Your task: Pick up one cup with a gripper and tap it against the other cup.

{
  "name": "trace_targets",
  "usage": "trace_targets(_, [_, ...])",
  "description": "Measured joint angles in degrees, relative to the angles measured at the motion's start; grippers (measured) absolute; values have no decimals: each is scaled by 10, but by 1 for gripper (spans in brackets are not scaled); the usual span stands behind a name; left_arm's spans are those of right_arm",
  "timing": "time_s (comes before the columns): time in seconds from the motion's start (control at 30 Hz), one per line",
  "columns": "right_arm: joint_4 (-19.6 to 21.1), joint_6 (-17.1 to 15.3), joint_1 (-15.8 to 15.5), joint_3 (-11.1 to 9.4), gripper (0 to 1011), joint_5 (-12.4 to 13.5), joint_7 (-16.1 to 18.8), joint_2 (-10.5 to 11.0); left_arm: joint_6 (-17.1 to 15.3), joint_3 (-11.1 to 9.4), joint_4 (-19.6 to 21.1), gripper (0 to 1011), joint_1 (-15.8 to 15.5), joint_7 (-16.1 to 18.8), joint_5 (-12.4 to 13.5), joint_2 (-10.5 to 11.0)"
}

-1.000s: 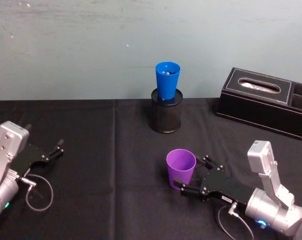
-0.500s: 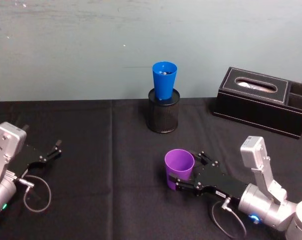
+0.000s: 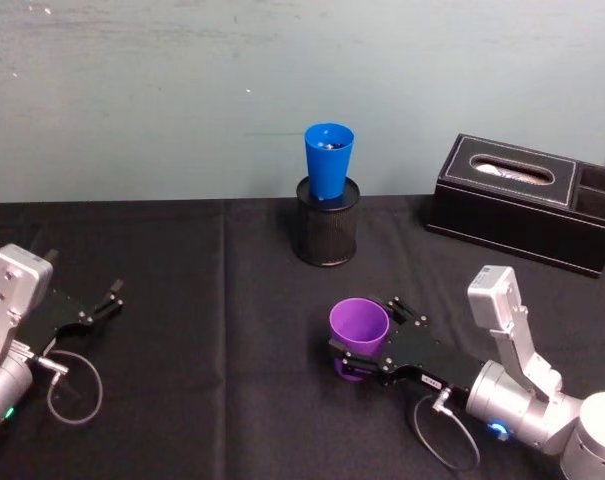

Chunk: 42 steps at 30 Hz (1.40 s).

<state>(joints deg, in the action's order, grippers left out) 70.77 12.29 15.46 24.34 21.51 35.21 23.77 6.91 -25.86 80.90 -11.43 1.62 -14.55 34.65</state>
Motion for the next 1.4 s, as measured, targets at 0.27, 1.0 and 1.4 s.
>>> trace_targets(0.27, [0, 0, 0, 1, 1003, -2, -2, 0, 0, 0, 0, 1000, 0, 0, 0, 0])
trace_targets(1.0, [0, 0, -1, 0, 1003, 0, 0, 1, 0, 0, 0, 1000, 0, 0, 0, 0])
trace_targets(1.4, [1, 0, -1, 0, 1003, 1, 1, 1, 0, 0, 0, 1000, 0, 0, 0, 0])
